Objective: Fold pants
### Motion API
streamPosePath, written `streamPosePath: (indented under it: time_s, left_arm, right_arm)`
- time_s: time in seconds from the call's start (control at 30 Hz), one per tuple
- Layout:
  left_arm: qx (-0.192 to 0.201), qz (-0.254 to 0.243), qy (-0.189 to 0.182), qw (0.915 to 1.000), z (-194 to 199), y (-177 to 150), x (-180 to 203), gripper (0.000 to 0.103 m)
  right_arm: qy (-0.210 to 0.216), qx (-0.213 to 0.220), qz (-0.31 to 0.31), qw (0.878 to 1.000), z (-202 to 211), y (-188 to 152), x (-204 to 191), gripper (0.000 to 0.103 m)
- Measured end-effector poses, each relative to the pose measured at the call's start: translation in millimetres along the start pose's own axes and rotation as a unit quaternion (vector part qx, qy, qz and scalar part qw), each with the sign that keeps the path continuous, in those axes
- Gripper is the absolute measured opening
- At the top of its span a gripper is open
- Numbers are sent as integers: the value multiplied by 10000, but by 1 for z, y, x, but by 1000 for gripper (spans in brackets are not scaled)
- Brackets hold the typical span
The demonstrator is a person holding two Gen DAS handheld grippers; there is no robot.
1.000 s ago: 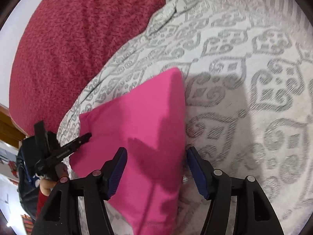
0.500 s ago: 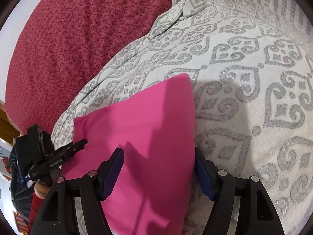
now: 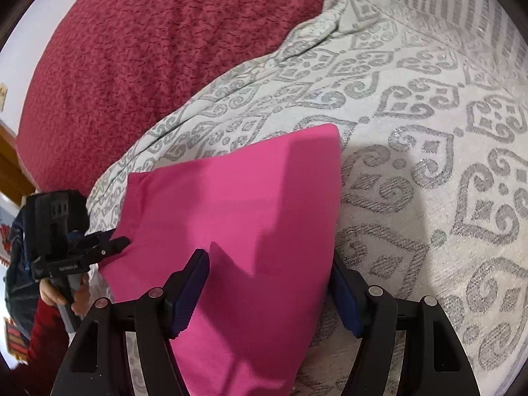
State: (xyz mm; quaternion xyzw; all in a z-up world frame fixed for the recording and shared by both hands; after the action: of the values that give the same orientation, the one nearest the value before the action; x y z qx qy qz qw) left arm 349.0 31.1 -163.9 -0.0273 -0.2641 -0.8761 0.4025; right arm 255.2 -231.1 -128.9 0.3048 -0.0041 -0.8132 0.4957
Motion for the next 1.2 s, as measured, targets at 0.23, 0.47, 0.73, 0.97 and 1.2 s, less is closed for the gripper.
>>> streamPosePath:
  time_s: [0.23,0.47,0.73,0.97,1.2]
  left_arm:
    - [10,-382,145,9992,-7,7,16,53]
    - [245,-172,643,9975,9,9,22,24]
    - [668,-1006,1359,9833,28,34,71,23]
    - [948,-1330,1532,9746,19,106,93,23]
    - [1011,-1424,1904,9660,-27,204,98,23]
  right_arm:
    - [-235,177,30,9996,-1,-3,-10,48]
    - [-210,433,-267,9985,13,1,-11,16]
    - [-600,1079,375,9916,50,15,-35,16]
    - [-978,1788,876,9751,78,71,-36,16]
    - [-1157,2242,1025,9622,77,163,-21,16]
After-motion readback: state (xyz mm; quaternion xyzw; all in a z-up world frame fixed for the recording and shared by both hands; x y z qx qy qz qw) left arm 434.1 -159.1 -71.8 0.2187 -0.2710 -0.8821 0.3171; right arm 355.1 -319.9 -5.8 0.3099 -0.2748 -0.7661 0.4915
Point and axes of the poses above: each gripper's, at about its wrist camera, not at the fingertips, and z roughly against the way its jaws point, x to its right, y to its top, the point moved 2 cm from there along -z, roughly the way its jaws point, and after that the axes turned 12 degrees about -z, right-handed, at the moved point
